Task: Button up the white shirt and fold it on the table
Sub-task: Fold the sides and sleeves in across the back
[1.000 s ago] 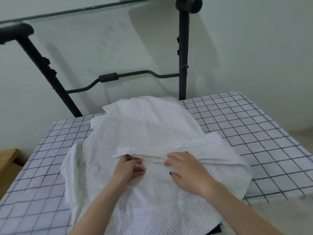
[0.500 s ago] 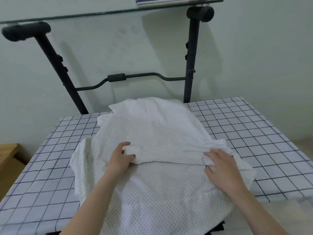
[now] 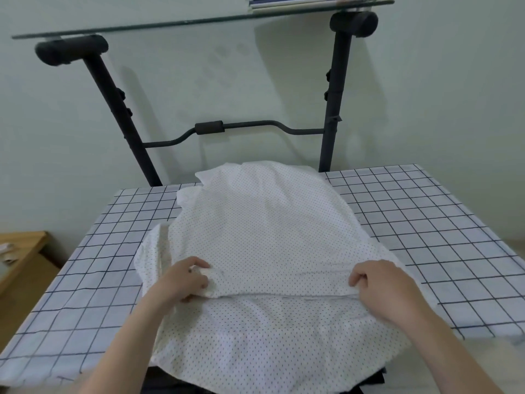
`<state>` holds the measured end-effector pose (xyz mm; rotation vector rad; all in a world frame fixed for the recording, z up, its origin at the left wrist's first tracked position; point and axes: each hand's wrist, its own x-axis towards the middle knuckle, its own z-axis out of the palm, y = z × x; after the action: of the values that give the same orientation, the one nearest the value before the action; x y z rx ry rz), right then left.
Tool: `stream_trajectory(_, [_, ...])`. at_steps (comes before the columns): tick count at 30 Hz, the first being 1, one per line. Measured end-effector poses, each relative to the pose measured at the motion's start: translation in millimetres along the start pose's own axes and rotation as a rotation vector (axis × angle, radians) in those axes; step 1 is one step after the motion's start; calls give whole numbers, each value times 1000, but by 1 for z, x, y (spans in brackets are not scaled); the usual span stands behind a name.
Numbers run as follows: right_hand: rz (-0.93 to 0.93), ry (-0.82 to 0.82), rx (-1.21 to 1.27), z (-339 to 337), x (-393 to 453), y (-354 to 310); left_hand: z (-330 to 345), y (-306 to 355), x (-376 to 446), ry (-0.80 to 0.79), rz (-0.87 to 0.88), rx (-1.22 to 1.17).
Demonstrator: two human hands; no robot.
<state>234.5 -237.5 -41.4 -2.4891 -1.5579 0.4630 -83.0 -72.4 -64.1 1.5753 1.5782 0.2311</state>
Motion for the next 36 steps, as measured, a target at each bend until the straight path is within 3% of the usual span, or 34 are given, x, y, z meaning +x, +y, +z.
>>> stream_trajectory(4, [-232, 105, 163, 13, 0, -38, 0, -2, -2, 229, 124, 155])
stream_trajectory(7, [-461, 8, 242, 38, 2, -74, -12, 4, -5, 482, 231, 182])
stream_trajectory(10, [-561, -97, 145, 71, 6, -100, -27, -4, -1, 614, 253, 160])
stream_trajectory(16, [-568, -114, 58, 98, 11, -105, -36, -23, 6, 636, 132, 106])
stream_trajectory(20, [-587, -79, 86, 99, 12, -105, -36, -32, 14, 662, 89, -53])
stream_trajectory(24, [-679, -59, 156, 100, 9, -124, -46, -40, 25, 614, -109, -308])
stream_trajectory(28, [-728, -168, 121, 106, 8, -147, -58, -52, 33, 629, -78, -385])
stream_trajectory(34, [-696, -180, 169, 113, 10, -145, -83, -64, 37, 859, -192, -573])
stream_trajectory(36, [-711, -156, 163, 117, 8, -140, -92, -73, 39, 847, -213, -528])
